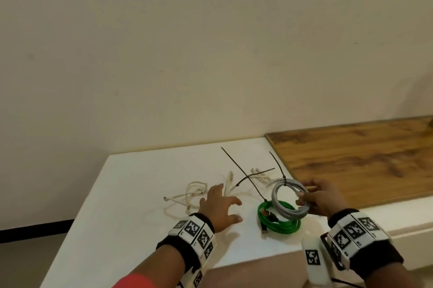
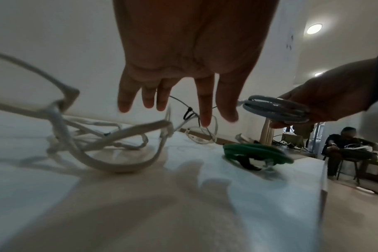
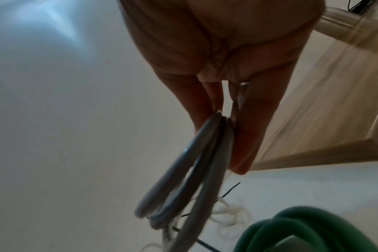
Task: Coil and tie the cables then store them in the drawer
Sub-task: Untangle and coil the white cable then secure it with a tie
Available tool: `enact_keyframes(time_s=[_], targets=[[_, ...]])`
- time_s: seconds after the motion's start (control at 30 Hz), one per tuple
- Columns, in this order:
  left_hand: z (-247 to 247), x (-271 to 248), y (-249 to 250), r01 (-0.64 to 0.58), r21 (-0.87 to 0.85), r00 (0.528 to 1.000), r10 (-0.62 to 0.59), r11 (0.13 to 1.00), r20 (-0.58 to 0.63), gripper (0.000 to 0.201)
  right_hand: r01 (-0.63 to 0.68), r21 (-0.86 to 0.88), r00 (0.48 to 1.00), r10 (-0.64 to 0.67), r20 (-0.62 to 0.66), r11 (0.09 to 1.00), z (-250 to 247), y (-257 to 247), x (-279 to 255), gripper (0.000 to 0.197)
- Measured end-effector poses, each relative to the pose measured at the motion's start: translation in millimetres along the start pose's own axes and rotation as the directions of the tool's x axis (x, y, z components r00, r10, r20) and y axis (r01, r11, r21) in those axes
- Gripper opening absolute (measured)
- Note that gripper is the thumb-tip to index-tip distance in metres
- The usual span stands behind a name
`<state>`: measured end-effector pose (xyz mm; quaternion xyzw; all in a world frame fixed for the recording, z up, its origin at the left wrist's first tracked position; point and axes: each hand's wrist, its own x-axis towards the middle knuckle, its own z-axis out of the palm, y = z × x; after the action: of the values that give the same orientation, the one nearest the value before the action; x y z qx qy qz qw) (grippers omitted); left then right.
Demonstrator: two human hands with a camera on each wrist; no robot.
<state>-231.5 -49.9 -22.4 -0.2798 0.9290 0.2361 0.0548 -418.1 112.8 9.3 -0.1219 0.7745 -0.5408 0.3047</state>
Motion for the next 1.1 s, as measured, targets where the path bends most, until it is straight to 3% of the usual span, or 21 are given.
enact_keyframes(time_s=[0.07,0.17,0.3,0.5,0.7,0.83,0.9,1.0,1.1], targets=[[4,13,-3,0.036,0.160,0.993,-0.053,0.986,0.103,0.052,-0.018,-0.022,1.000,0.018,-0.019,1.000,-4,2,19,0.015],[4,27,-14,0.073,0.319,0.992,-0.103,0.945,0.077,0.051,-0.028,-0.062,0.998,0.025,-0.053,0.998,-6,5,43,0.016],[-7,36,-44,0.191,0.316,0.981,-0.188,0.929,-0.038,0.045,-0.044,-0.119,0.993,0.031,-0.112,0.992,-3,3,68,0.018],[-28,35,-90,0.307,0.254,0.950,-0.278,0.917,-0.144,0.047,-0.079,-0.235,0.993,0.056,-0.102,0.969,14,2,93,0.014],[-40,21,-108,0.321,0.221,0.938,-0.277,0.921,-0.208,0.048,-0.073,-0.342,0.996,0.049,-0.079,0.937,20,-4,97,0.012],[-49,5,-109,0.262,0.064,0.928,-0.233,0.963,-0.292,0.052,-0.020,-0.561,1.000,0.003,-0.031,0.828,14,-11,88,0.025],[-56,-8,-109,0.220,-0.065,0.909,-0.229,0.973,-0.349,0.053,0.001,-0.605,0.999,-0.026,-0.032,0.796,13,-18,76,0.023],[-68,-33,-103,0.138,-0.256,0.868,-0.241,0.957,-0.434,0.051,0.092,-0.609,0.993,-0.117,-0.002,0.788,18,-33,50,0.020],[-82,-64,-93,0.023,-0.393,0.829,-0.237,0.919,-0.506,0.048,0.206,-0.494,0.976,-0.143,0.162,0.845,38,-47,10,0.018]])
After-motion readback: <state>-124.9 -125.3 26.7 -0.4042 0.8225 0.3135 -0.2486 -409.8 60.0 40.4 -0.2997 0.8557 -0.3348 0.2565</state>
